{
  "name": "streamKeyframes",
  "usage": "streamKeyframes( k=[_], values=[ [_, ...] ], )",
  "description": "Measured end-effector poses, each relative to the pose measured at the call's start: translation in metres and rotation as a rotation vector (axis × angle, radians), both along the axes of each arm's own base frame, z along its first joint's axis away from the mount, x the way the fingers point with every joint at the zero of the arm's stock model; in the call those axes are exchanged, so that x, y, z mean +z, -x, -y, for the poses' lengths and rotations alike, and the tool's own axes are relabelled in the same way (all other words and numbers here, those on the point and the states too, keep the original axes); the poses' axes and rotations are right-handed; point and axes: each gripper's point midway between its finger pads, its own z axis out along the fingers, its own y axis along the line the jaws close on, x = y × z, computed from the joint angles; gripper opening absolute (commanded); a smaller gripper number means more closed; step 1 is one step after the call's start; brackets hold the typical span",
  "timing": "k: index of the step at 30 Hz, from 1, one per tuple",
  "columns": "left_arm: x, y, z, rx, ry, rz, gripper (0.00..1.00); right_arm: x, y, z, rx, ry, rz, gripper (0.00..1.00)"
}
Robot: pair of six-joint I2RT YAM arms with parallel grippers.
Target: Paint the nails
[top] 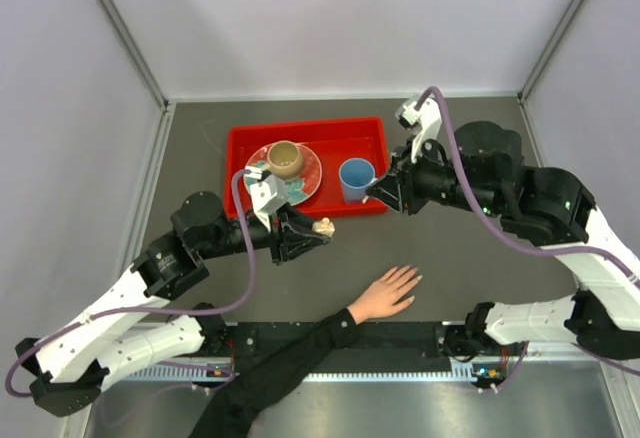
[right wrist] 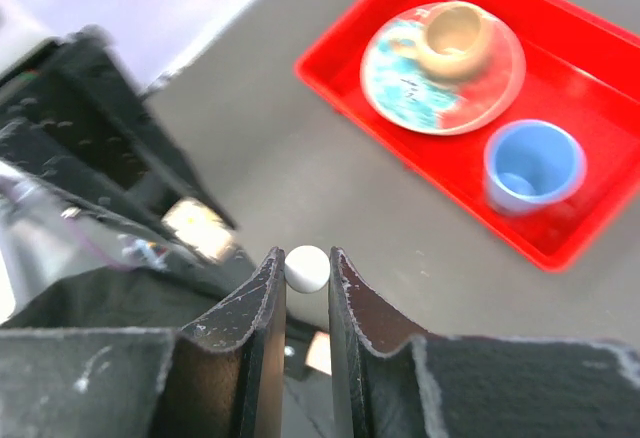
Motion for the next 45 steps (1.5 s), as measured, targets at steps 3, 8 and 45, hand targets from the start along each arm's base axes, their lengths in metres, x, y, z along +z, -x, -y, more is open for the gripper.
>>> streamKeyframes(
  k=[3,8,45],
  values=[
    [-0.011,-0.001,0.000,-0.002,-0.005,0.017,0.00,-0.014,-0.007,0.015,-0.077,0.029,0.004,0.00],
    [-0.028,-0.008,0.007,-0.003,-0.004,0.053,0.00,-0.071,-0.020,0.042,-0.219,0.124,-0.036,0.00],
    [-0.134,-0.090,0.088,0.142,0.067,0.176,0.00,-0.326,-0.035,0.141,-0.701,0.170,-0.436,0.00]
  ],
)
